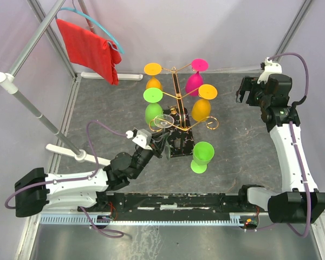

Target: Place the wine glass upside down on the wine glass rack

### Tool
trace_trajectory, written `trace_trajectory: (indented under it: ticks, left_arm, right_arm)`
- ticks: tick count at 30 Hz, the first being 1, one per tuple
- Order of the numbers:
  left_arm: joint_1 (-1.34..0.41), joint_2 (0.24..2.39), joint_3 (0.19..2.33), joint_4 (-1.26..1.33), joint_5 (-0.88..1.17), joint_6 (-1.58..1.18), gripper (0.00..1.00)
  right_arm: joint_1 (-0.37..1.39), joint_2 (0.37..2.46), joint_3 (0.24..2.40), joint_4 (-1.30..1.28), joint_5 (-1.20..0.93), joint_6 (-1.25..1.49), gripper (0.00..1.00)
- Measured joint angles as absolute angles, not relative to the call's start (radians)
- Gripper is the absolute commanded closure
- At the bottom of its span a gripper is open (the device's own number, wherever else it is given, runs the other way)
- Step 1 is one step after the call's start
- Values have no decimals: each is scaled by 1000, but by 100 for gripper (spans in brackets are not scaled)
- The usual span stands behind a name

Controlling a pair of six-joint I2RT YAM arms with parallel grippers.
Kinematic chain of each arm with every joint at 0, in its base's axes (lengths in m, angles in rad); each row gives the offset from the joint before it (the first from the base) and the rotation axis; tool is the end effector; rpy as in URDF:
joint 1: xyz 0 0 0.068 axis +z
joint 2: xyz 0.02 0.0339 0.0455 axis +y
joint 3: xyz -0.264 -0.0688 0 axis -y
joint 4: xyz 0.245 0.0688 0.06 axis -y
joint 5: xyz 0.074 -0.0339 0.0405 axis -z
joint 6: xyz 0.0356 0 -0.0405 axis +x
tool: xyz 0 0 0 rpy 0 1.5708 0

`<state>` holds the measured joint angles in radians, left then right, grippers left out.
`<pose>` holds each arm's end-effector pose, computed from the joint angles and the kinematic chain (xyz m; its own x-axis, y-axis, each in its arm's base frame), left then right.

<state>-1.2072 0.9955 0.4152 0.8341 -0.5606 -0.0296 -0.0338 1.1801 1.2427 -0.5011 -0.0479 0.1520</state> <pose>0.0941 -0.1942 0.2770 0.0712 -0.2577 -0.9636 0.6109 0.7749 -0.1621 0.2593 -0.0071 0.3863 -0.4209 0.1656 -0.8919 0.0548 0.9860 0.1572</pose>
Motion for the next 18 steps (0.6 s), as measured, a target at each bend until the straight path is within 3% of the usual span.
trace_trajectory:
  ticks: [12,18]
  left_arm:
    - [-1138,1061,377,961,-544,-71,97]
    - [-1133,970,299,981,-601,-70,97]
  right_arm:
    - [-34,1160,1232,-483,-53,149,5]
    - [-34,1157,1230,-483,-53,142,5]
